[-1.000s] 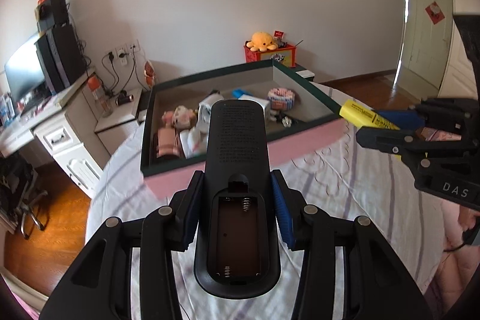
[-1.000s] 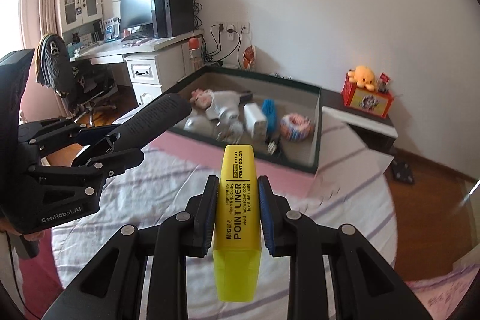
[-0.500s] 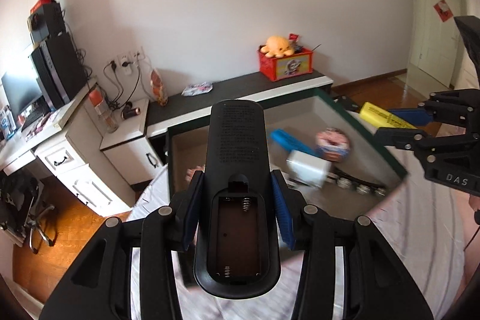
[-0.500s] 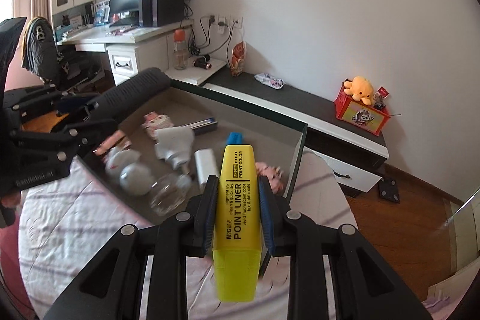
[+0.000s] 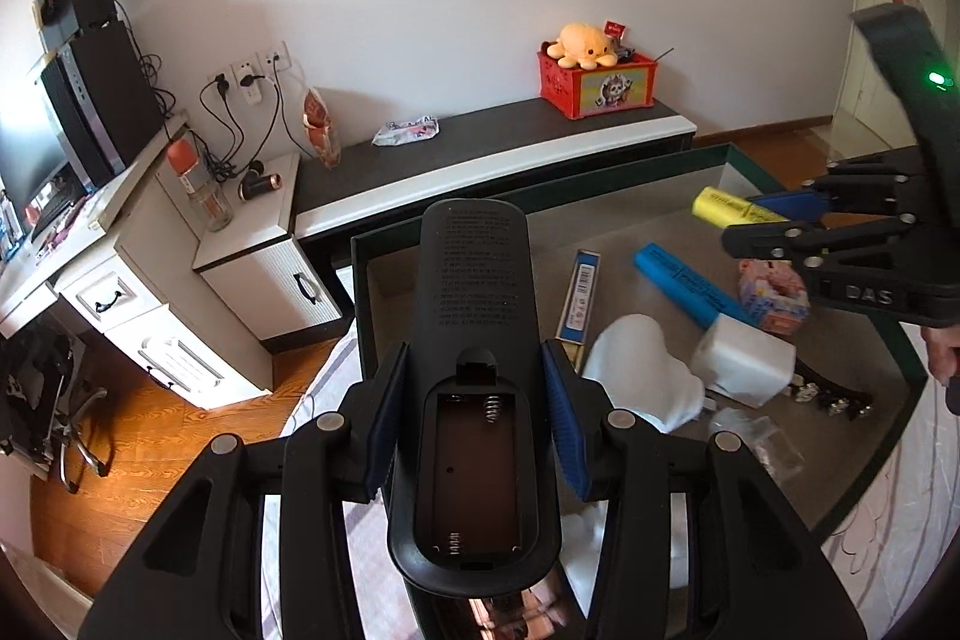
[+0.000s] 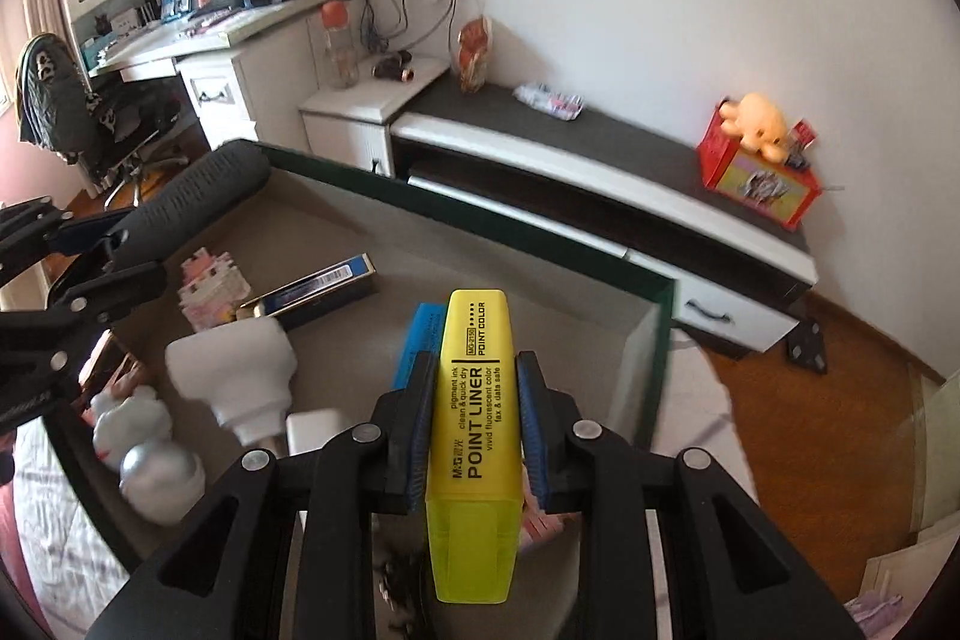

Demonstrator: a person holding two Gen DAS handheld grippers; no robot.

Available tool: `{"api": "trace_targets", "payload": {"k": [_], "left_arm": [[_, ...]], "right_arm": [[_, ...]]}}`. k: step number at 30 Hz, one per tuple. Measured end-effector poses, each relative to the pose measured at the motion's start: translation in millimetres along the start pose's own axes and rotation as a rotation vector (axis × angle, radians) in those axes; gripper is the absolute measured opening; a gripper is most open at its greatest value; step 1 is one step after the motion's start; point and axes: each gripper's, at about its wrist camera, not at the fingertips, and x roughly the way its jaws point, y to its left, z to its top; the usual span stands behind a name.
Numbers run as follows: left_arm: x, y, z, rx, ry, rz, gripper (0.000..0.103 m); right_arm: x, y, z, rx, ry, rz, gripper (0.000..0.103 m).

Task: Organize rigid objects
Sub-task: 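Lift and carry the remote and yellow highlighter over the pink box, then lower the remote and highlighter into the pink box and open both tools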

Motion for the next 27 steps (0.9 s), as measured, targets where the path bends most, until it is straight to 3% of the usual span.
{"api": "trace_targets", "payload": {"k": [3,10,14,24,27], "left_arm": [[7,3,3,0.002,0.013,-0.001,0.044],[15,2,6,0.011,0.028,-0.004,0.044],[14,-1,6,0.023,0.026,-0.003,0.044],[12,-3,9,0.036,0.029,-0.004,0.044],[13,-4,10,0.036,0.034,-0.002,0.044]], "right_arm": [[15,-1,6,-0.002,0.041,-0.031,0.026],[35,1,14,0.023,0.129,-0.010,0.026],[39,0,17,0.061,0.134,0.020,0.026],[34,-19,9,0.134,0.144,-0.012,0.025],[35,-12,11,0.155,0.141,0.071,0.026]]}}
